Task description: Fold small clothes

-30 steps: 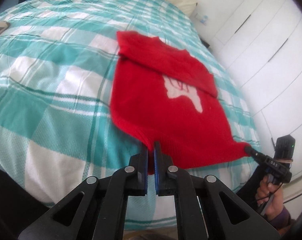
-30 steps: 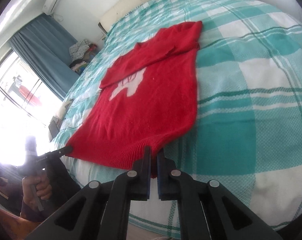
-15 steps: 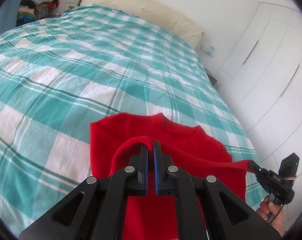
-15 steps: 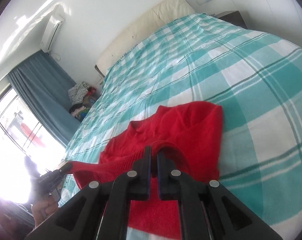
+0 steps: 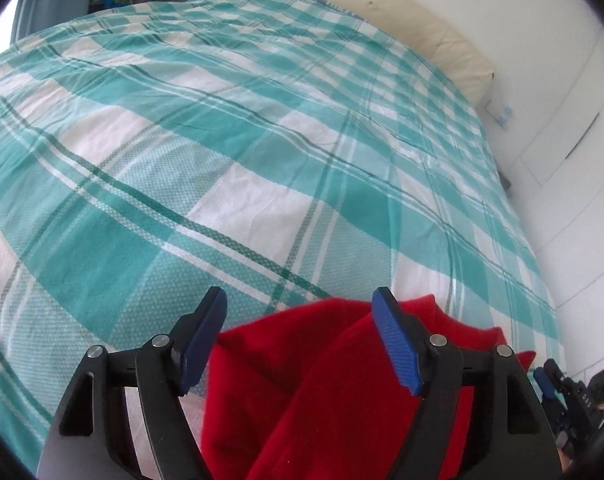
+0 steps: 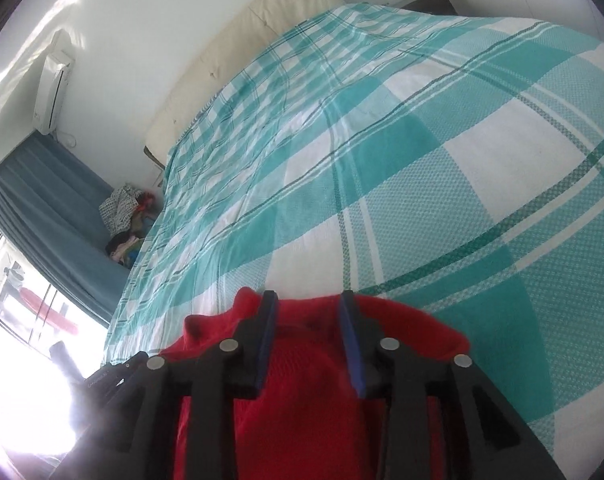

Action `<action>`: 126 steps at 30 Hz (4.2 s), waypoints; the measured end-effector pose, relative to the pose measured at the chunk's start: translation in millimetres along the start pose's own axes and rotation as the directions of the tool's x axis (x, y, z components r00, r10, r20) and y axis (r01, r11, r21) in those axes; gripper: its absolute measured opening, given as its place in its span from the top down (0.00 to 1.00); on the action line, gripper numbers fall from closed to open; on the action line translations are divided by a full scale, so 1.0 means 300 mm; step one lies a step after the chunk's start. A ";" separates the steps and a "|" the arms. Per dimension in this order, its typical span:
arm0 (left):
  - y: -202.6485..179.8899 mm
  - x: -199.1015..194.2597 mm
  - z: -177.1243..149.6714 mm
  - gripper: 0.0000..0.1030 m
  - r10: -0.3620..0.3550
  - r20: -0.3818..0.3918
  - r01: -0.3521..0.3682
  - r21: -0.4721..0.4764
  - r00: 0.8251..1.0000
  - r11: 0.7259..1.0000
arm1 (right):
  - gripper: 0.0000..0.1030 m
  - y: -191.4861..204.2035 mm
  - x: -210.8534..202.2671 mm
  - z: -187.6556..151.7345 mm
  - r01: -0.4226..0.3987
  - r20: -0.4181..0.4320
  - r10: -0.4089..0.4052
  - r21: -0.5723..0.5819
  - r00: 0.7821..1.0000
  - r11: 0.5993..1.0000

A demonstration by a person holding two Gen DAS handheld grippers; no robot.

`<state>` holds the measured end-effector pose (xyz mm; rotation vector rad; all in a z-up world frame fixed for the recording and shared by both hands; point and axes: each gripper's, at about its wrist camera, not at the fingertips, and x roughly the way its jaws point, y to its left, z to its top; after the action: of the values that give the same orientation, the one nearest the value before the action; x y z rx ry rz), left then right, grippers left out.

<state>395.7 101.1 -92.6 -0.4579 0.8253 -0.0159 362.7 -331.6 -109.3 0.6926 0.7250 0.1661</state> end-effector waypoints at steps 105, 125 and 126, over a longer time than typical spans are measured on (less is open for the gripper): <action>0.378 -0.581 -0.508 0.04 0.195 0.004 -0.195 0.101 0.981 0.976 | 0.53 0.949 0.438 -0.575 -0.358 -0.585 0.162 -0.235 0.795 0.904; 0.388 -0.591 -0.504 0.04 0.192 0.008 -0.192 0.084 0.981 0.978 | 0.76 0.921 0.198 -0.701 -0.263 -0.421 -0.078 -0.690 0.904 0.675; 0.384 -0.590 -0.503 0.04 0.190 0.009 -0.190 0.091 0.982 0.978 | 0.76 0.896 0.160 -0.655 -0.246 -0.398 -0.063 -0.677 0.915 0.694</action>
<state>148.6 180.0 -102.4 -0.2916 0.8620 0.1226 293.6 -4.5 -71.1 -0.0826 0.9268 0.6693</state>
